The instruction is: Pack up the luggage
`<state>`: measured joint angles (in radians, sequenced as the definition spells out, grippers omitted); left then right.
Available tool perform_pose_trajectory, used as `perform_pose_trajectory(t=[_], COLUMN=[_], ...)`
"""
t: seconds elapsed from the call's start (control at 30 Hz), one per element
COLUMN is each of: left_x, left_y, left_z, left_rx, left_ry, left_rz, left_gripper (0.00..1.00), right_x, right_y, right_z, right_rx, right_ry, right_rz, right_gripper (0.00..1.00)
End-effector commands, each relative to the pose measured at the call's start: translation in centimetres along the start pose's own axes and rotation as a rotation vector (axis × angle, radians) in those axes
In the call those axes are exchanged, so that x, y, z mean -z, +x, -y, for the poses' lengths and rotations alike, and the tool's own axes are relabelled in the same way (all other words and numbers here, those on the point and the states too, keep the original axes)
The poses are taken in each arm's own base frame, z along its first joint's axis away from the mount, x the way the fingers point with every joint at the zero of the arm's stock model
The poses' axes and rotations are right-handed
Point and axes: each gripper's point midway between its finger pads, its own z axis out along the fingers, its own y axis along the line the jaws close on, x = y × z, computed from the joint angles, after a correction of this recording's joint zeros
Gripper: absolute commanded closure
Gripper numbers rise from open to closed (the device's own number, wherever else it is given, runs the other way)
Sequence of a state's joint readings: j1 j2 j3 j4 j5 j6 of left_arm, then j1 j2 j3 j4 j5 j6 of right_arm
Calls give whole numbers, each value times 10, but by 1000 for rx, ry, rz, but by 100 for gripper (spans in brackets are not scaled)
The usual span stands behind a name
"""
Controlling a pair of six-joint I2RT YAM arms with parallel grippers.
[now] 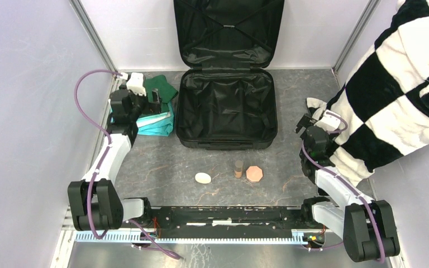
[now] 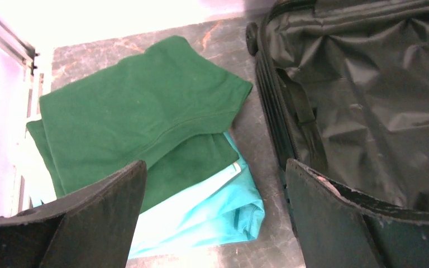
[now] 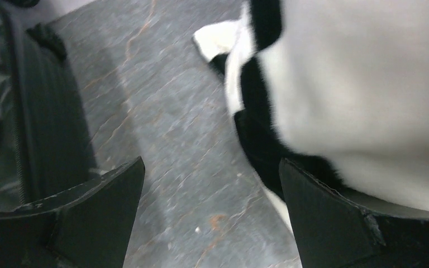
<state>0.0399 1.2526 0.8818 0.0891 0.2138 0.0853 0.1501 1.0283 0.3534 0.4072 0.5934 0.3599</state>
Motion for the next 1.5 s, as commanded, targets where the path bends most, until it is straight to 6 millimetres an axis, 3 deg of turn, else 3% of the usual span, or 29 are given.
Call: perform_pose_trajectory(t=[0.0,0.07,0.13,0.27,0.37,0.7,0.87,1.13,1.47], left_x=[6,-10,-28,-62,-80,-73,-78,-90,-103], left_y=[15,6,12,34,45,93,98,87,108], left_z=[13,7,0,-18,-12,-23,-26,-28,-36], left_rx=[-44,-56,-69,-110,-182,-407,-408,-433,-462], left_ry=[112,83,54,9,19,54,41,43,26], left_rz=[-192,-214,-264,-369,-424,-587,-590,-560,-609], left_gripper=[0,0,0,0,0,1,5,6,15], right_x=[16,23,33,54,65,84,87,89,89], right_y=[14,7,1,-6,-6,14,20,21,22], right_z=[-34,-50,-68,-96,-106,-116,-118,-121,-122], right_rx=[-23,41,128,255,285,318,318,318,323], right_ry=[-149,-177,-218,-265,-313,-453,-482,-505,-507], right_rz=[-172,-175,-179,-193,-202,-254,-268,-273,-276], right_gripper=[2,2,2,2,2,2,2,2,2])
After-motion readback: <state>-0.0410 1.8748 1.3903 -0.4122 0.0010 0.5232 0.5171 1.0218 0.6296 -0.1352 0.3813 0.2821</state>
